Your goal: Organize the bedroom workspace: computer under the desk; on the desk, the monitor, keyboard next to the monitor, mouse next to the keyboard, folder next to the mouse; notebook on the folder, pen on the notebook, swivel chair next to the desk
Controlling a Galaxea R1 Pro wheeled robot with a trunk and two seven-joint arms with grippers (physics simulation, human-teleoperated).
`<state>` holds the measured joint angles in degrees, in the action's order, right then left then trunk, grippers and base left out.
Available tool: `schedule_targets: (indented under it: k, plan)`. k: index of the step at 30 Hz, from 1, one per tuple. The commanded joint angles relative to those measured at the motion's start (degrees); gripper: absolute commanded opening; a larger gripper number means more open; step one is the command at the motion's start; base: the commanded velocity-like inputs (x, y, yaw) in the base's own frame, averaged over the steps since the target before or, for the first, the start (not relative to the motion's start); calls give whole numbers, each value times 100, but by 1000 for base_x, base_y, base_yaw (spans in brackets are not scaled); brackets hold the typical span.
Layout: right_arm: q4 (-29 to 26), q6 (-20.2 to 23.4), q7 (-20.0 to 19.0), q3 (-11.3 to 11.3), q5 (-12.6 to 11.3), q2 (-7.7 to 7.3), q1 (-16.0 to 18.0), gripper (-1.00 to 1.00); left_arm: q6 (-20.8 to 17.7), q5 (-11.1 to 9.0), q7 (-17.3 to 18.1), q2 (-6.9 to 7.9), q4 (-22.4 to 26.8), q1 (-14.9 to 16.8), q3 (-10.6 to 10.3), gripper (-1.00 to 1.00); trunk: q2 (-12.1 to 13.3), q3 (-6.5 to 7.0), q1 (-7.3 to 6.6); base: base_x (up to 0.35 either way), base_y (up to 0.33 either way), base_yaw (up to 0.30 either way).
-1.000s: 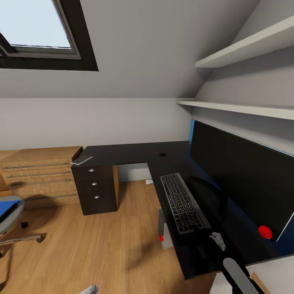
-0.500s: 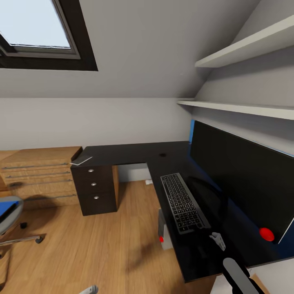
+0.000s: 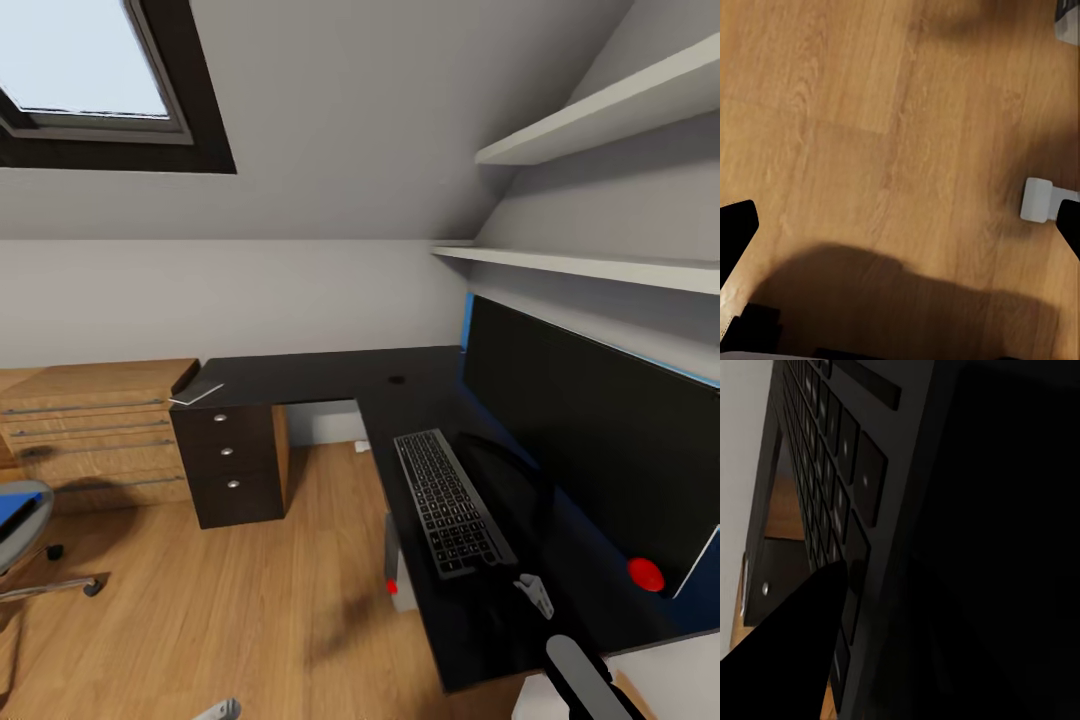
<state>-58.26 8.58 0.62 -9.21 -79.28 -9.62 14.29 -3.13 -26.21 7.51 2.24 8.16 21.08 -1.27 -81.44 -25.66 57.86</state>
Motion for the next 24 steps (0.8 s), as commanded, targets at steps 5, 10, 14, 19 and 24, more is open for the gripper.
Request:
schedule_targets:
  k: [5, 10, 14, 19, 24]
  plan:
    - [13, 3, 8, -11, -43, -5, 4, -100, -34, -51, 14, 4, 7, 1, -13, 100, -3, -6, -1, -18, -65, 0]
    - [12, 3, 5, -11, -42, -5, 4, -100, -35, -51, 14, 5, 7, 1, -13, 100, -3, -6, -1, -2, -9, 0]
    - [9, 3, 1, -11, -43, -5, 4, -100, -37, -51, 14, 5, 7, 1, -13, 100, -3, -6, -1, 0, -1, 0]
    - [10, 10, 4, -11, -41, -5, 4, -100, -36, -58, 14, 5, 6, 1, -7, 100, -3, -6, -1, 33, 0, 0]
    - [12, 12, 6, -11, -43, -5, 4, -100, -38, -57, 14, 5, 4, 1, -6, 100, -3, -6, -1, 40, 0, 0]
